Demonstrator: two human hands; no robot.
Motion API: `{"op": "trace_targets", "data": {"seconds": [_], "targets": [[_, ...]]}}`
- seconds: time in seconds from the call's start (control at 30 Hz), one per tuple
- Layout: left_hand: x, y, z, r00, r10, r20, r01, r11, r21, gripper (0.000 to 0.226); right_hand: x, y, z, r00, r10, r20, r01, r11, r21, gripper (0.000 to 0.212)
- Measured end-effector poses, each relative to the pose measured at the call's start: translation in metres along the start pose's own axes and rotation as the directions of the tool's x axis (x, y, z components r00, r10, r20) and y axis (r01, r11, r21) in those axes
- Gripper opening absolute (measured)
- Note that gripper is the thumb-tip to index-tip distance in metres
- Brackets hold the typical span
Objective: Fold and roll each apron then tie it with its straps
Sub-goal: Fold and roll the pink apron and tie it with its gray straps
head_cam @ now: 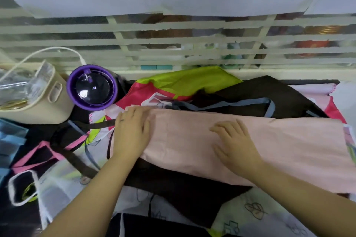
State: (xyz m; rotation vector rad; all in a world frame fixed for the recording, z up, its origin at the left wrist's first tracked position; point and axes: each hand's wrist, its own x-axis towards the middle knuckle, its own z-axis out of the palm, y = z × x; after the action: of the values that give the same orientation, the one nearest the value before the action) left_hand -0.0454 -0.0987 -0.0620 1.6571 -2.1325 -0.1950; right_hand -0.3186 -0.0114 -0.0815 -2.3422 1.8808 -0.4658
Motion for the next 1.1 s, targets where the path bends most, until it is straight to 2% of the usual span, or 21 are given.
{"op": "trace_targets", "data": {"seconds": [0.03,0.1,0.17,0.23,0.27,0.37,0.5,0.53,0.6,0.63,0.7,0.77,0.9,0.97,1.03,1.1], "targets": [[-0.011,-0.003,-0.009,0.997,-0.046,-0.057,0.043,0.997,-0.057,0.032,0.000,-0.017,0.003,0.997,-0.068,0.040,0.068,0.998,0.001,0.047],[-0.035,-0.010,-0.022,0.964,-0.226,-0.137,0.195,0.958,-0.208,0.033,-0.005,-0.044,0.010,0.977,-0.174,0.126,0.180,0.983,-0.034,0.059],[-0.056,-0.009,-0.027,0.878,-0.446,-0.176,0.365,0.860,-0.358,0.027,-0.013,-0.058,0.017,0.953,-0.226,0.201,0.247,0.965,-0.086,0.070],[-0.075,-0.009,-0.029,0.778,-0.617,-0.119,0.499,0.721,-0.480,0.017,-0.020,-0.064,0.025,0.945,-0.242,0.219,0.275,0.952,-0.136,0.076],[-0.082,-0.009,-0.029,0.751,-0.657,-0.069,0.543,0.673,-0.503,0.015,-0.022,-0.065,0.028,0.947,-0.228,0.227,0.266,0.952,-0.150,0.080],[-0.095,-0.014,-0.025,0.713,-0.698,0.063,0.618,0.583,-0.527,0.015,-0.024,-0.068,0.034,0.949,-0.199,0.244,0.241,0.958,-0.158,0.093],[-0.091,-0.025,-0.019,0.668,-0.737,0.098,0.659,0.527,-0.536,0.017,-0.023,-0.068,0.040,0.944,-0.184,0.275,0.230,0.962,-0.147,0.099],[-0.090,-0.025,-0.020,0.642,-0.754,0.137,0.681,0.479,-0.555,0.018,-0.023,-0.068,0.041,0.943,-0.177,0.281,0.223,0.965,-0.140,0.097],[-0.088,-0.025,-0.019,0.606,-0.766,0.214,0.711,0.401,-0.578,0.020,-0.023,-0.068,0.044,0.948,-0.180,0.263,0.218,0.968,-0.127,0.080],[-0.088,-0.025,-0.018,0.606,-0.756,0.247,0.718,0.386,-0.579,0.020,-0.024,-0.067,0.046,0.952,-0.173,0.253,0.209,0.970,-0.122,0.071],[-0.089,-0.027,-0.017,0.620,-0.726,0.297,0.716,0.369,-0.593,0.027,-0.025,-0.065,0.050,0.952,-0.160,0.262,0.192,0.976,-0.099,0.067],[-0.088,-0.031,-0.021,0.648,-0.707,0.283,0.702,0.411,-0.582,0.037,-0.025,-0.060,0.053,0.951,-0.177,0.252,0.204,0.975,-0.084,0.067],[-0.084,-0.043,-0.038,0.731,-0.667,0.143,0.650,0.617,-0.443,0.044,-0.020,-0.057,0.050,0.945,-0.204,0.257,0.226,0.972,-0.060,0.066],[-0.083,-0.050,-0.041,0.782,-0.611,0.119,0.604,0.697,-0.386,0.049,-0.020,-0.060,0.048,0.932,-0.207,0.298,0.239,0.968,-0.074,0.065],[-0.085,-0.054,-0.042,0.789,-0.602,0.118,0.602,0.723,-0.338,0.050,-0.023,-0.065,0.048,0.917,-0.224,0.329,0.273,0.955,-0.112,0.064],[-0.087,-0.052,-0.043,0.769,-0.639,0.022,0.618,0.735,-0.279,0.034,-0.029,-0.071,0.052,0.893,-0.240,0.380,0.305,0.944,-0.122,0.063]]}}
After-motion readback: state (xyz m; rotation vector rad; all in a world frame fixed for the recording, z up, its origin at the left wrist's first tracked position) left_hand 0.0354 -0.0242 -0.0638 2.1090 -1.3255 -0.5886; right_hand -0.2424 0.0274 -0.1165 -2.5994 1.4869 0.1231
